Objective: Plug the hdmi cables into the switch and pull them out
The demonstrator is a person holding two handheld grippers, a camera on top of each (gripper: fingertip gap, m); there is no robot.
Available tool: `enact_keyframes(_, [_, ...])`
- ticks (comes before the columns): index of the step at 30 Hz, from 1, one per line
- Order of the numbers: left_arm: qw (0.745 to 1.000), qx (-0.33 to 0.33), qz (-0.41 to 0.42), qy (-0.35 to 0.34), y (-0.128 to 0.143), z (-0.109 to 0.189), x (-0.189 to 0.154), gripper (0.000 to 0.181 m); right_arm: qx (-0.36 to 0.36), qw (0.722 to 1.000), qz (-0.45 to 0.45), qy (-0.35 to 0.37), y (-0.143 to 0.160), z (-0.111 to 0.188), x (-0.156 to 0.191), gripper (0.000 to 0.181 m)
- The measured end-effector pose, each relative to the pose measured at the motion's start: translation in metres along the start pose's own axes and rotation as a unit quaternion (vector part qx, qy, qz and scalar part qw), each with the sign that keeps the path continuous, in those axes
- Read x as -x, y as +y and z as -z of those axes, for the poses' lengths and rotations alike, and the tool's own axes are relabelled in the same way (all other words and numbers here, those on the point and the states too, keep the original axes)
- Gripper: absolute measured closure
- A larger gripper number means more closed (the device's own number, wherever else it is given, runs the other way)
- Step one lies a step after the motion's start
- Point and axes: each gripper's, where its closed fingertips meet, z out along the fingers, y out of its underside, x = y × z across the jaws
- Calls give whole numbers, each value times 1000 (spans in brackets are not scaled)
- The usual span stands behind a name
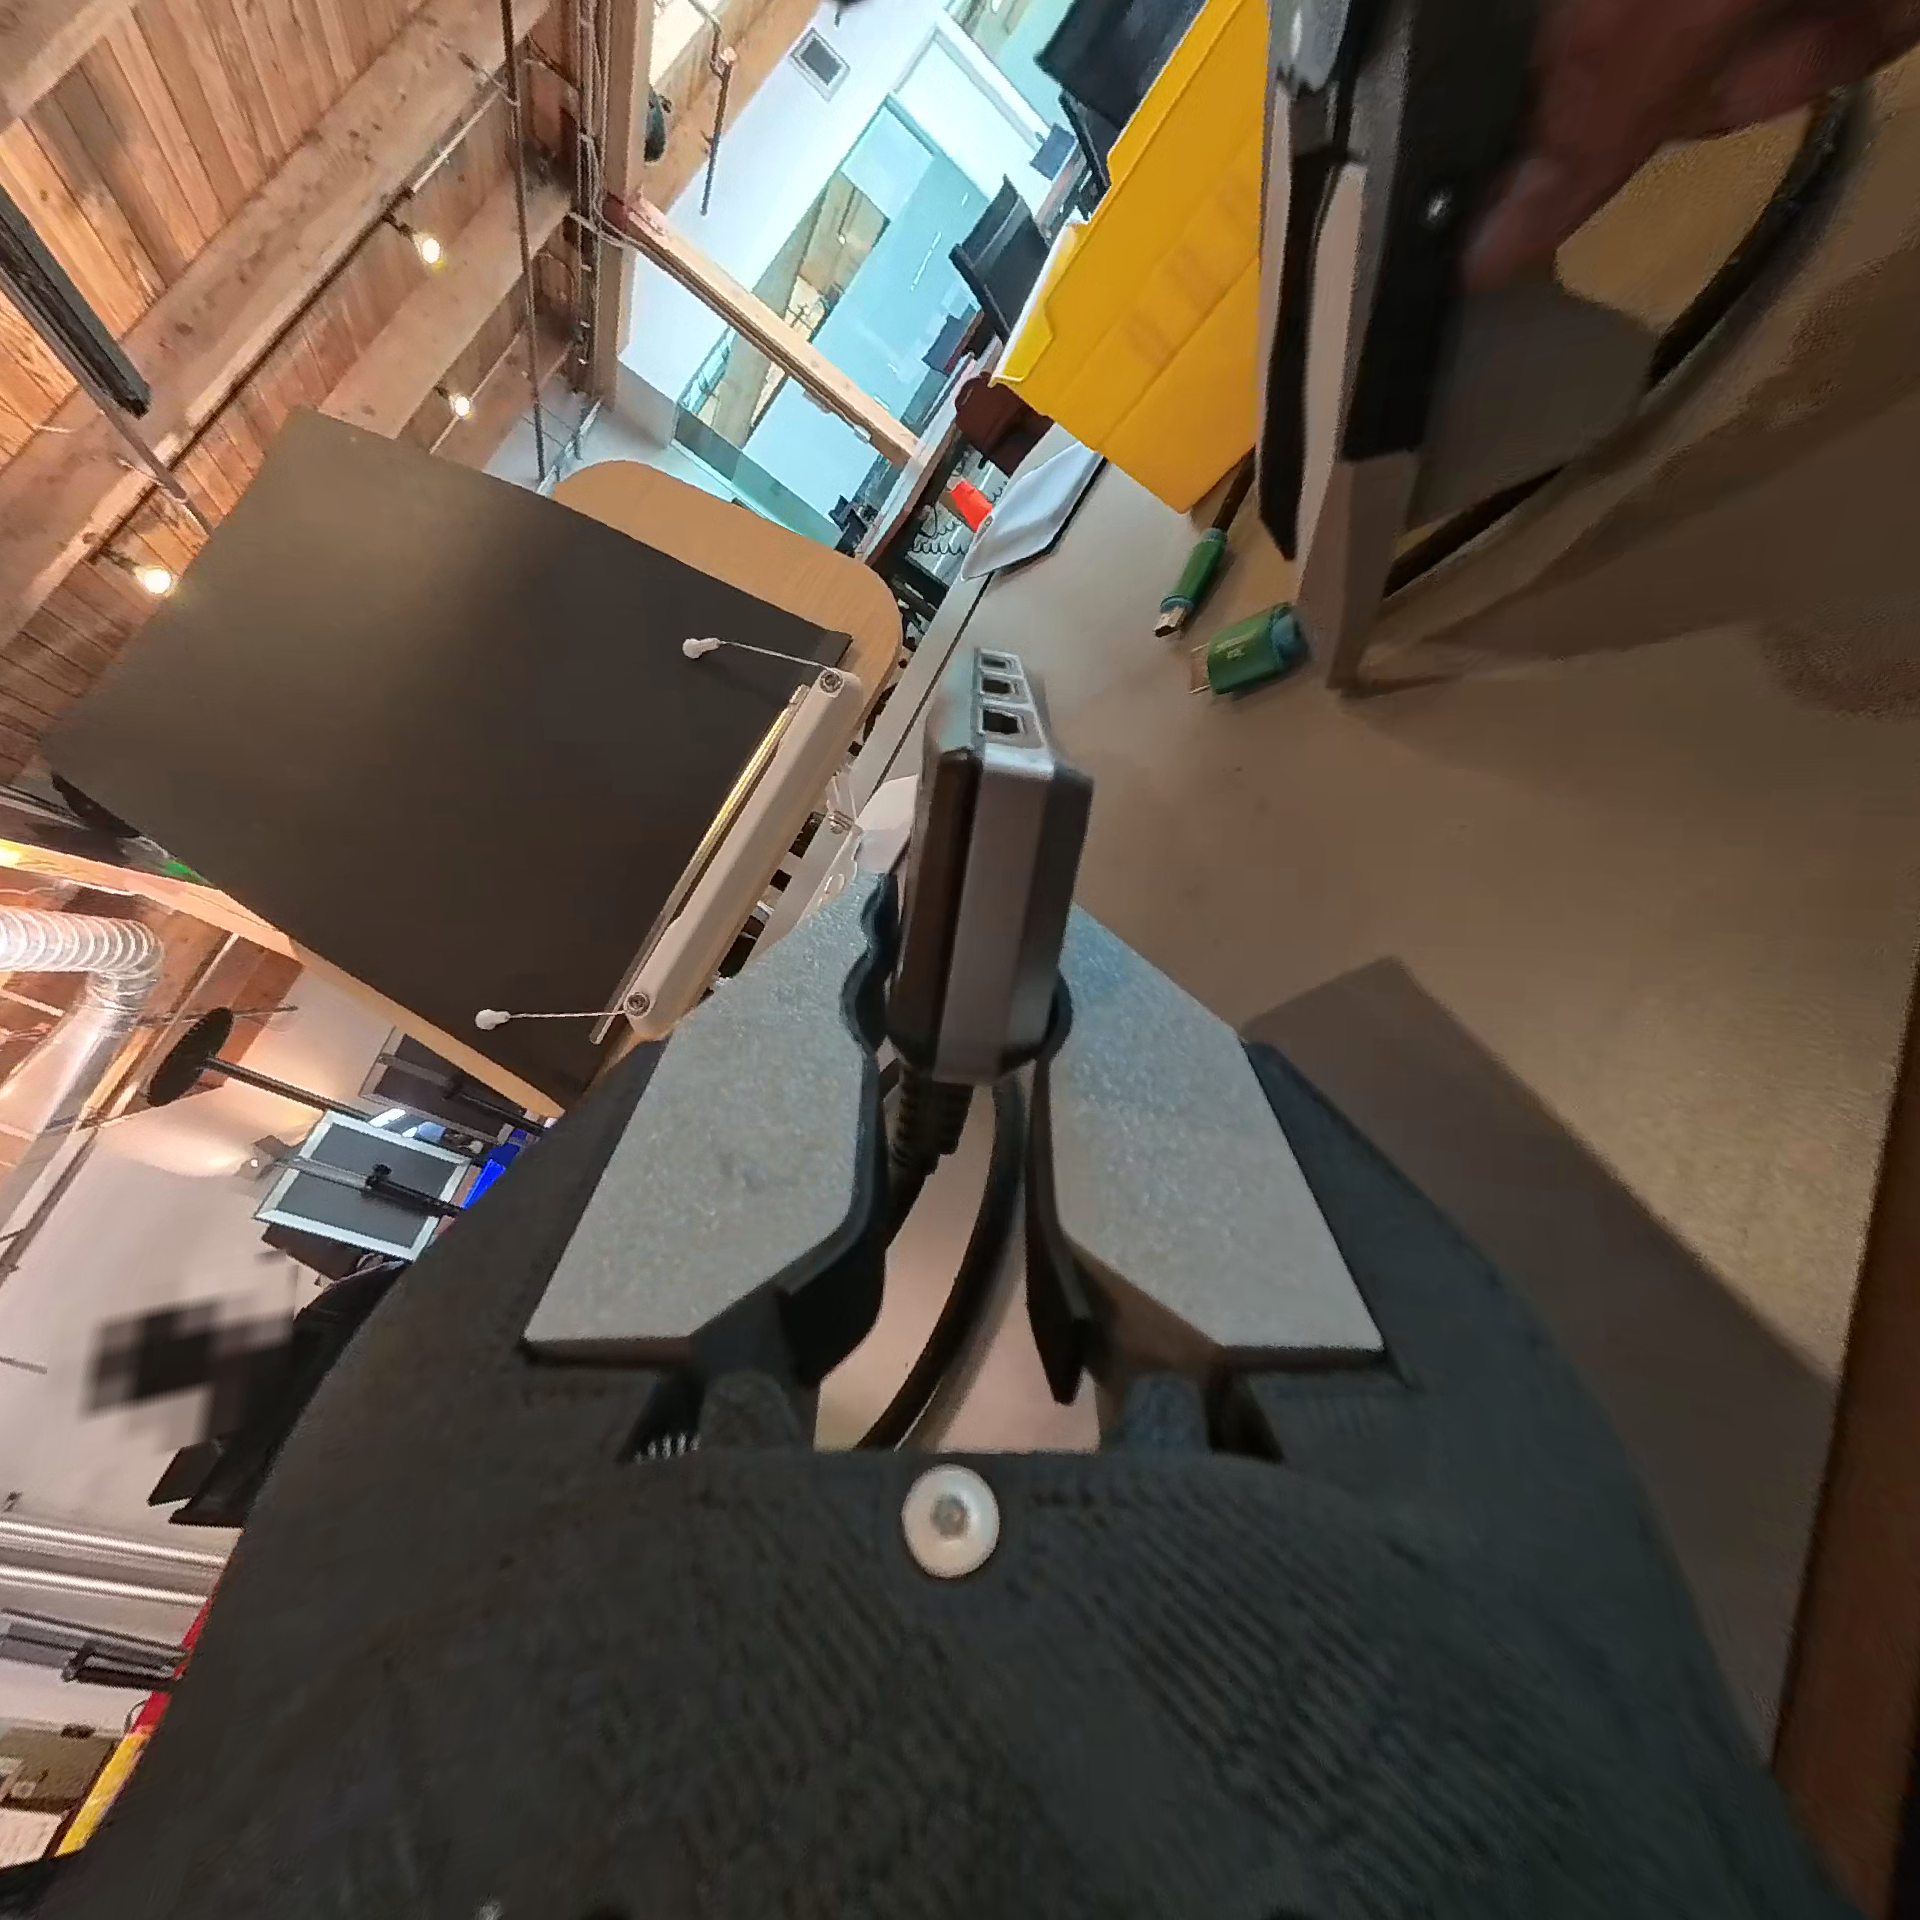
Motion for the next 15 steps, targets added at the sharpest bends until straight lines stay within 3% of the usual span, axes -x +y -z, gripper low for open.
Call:
enact_keyframes(6, [1000,-1,6,6,0,0,-1,160,-20,998,-54,-5,-11,-12,2,141])
enact_keyframes(8, [1000,0,12,7,1,0,0,160,-25,998,-55,4,-11,-13,-2,161])
enact_keyframes(13, [1000,1,8,1,1,0,1,160,-30,999,-27,19,-8,-10,-5,161])
enact_keyframes(15, [1000,1,-2,-4,0,1,1,160,-42,999,7,-14,-10,-5,9,162])
